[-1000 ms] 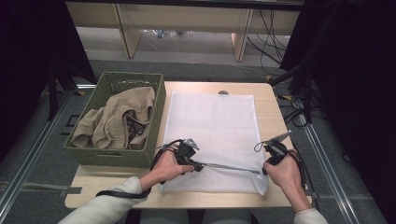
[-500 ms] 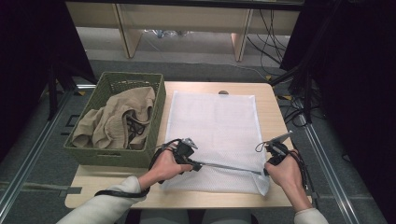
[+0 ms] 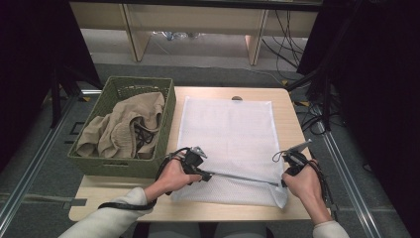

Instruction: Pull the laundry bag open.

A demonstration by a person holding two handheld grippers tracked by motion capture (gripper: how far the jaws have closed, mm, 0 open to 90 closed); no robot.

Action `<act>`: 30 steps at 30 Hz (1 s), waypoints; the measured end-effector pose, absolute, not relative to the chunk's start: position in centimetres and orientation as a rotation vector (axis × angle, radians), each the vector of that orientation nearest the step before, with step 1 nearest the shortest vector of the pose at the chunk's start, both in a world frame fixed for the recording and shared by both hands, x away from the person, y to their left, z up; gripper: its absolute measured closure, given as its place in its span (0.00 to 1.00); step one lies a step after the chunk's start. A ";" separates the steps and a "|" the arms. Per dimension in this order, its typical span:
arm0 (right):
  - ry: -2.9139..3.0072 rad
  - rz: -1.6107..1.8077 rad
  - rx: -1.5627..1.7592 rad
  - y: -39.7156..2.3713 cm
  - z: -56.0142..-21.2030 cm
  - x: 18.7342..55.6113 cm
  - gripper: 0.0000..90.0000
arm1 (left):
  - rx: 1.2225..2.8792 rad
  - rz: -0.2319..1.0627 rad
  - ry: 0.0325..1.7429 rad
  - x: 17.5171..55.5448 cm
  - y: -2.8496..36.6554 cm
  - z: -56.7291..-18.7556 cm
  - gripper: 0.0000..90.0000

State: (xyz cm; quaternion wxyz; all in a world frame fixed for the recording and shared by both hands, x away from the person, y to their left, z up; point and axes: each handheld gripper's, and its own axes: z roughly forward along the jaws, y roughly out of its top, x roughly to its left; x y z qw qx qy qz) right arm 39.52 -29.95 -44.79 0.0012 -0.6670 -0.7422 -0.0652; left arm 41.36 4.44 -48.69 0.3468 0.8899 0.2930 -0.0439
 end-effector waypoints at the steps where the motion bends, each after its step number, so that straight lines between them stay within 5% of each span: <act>1: -2.332 -0.216 -2.085 -30.0 -44.8 39.5 0.96 | 2.311 -0.113 0.759 41.4 4.5 -48.7 0.96; 30: -2.323 -0.194 -2.123 -31.2 -45.2 39.5 0.96 | 2.315 -0.089 0.776 41.5 5.6 -48.6 0.96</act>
